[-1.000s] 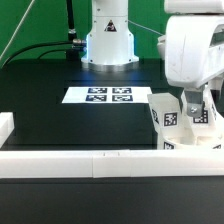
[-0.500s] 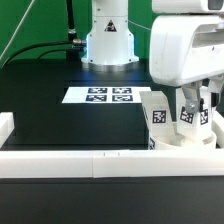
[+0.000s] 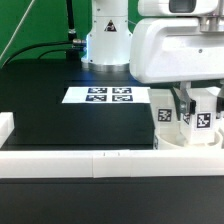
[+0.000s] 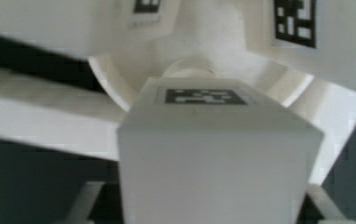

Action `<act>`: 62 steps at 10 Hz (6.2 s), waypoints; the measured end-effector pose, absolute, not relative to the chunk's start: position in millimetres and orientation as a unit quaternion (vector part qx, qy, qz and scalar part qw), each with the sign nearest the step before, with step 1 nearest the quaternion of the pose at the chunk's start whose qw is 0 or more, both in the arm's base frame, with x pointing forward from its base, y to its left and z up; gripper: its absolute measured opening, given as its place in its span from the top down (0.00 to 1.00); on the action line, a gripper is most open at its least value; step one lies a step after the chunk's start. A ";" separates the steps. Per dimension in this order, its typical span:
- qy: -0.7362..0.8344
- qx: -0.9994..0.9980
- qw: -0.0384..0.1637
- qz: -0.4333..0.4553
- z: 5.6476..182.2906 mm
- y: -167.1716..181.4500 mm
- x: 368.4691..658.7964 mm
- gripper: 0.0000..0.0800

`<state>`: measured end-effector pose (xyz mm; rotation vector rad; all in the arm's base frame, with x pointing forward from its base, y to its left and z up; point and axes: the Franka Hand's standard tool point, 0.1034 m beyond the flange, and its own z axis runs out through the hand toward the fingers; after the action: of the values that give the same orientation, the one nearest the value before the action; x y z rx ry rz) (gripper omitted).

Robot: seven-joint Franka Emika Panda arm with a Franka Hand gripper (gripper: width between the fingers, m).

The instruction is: Assemble stool

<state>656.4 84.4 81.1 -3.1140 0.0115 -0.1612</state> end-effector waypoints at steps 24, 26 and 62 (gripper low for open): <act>0.521 -0.848 0.096 -0.019 99.5 115.7 643.4 0.19; 0.458 -0.884 0.092 -0.026 96.8 111.8 643.3 0.19; 0.296 -0.955 0.014 -0.009 79.2 99.4 656.1 0.58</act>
Offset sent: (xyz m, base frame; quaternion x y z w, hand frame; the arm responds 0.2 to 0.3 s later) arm 0.0000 0.0000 0.0000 0.0000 0.0000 0.1296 0.9916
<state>656.1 99.4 79.2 -2.9733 0.9227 -0.0294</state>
